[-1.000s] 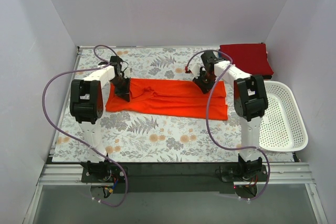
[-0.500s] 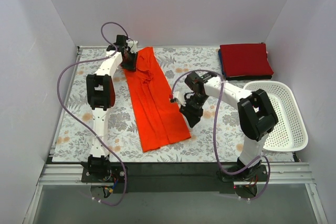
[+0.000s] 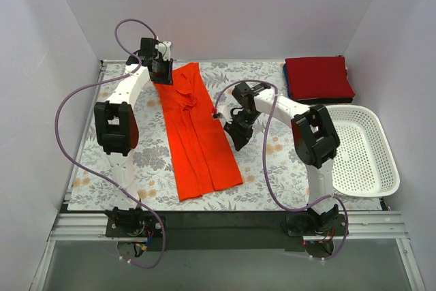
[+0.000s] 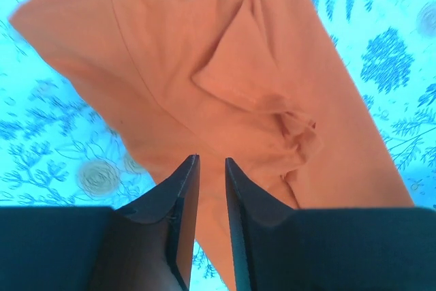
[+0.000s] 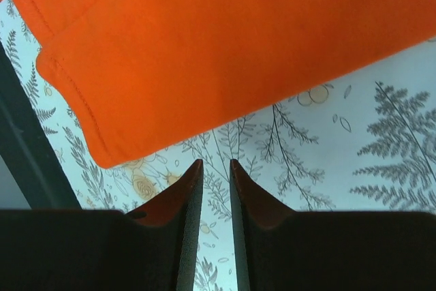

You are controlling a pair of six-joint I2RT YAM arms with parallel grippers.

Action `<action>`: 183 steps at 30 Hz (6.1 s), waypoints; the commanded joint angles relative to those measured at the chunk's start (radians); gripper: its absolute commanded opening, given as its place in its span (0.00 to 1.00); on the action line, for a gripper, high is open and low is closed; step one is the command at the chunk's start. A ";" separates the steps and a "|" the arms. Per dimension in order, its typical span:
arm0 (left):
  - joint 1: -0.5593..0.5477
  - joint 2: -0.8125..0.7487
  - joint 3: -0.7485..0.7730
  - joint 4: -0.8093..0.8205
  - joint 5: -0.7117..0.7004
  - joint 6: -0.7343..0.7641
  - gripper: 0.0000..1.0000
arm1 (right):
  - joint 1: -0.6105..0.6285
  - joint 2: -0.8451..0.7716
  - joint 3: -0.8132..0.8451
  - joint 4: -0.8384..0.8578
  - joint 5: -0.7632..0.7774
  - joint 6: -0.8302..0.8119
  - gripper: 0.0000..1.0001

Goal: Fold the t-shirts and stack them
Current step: Fold the tshirt

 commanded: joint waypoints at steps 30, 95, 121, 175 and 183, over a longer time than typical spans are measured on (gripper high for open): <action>-0.110 0.307 0.395 -0.139 0.242 -0.147 0.28 | 0.028 -0.173 -0.196 0.056 -0.191 0.057 0.35; -0.035 -0.043 0.110 0.088 0.454 -0.112 0.89 | -0.140 0.050 0.520 0.339 0.154 0.190 0.96; -0.359 -1.031 -1.289 0.151 0.459 0.694 0.65 | 0.164 -0.576 -0.620 0.472 0.118 -0.152 0.54; -0.544 -0.963 -1.371 0.055 0.386 0.772 0.00 | 0.397 -0.617 -0.832 0.532 0.238 0.026 0.01; -0.538 -1.046 -1.297 -0.088 0.414 0.759 0.00 | 0.379 -0.705 -0.758 0.477 0.186 0.031 0.01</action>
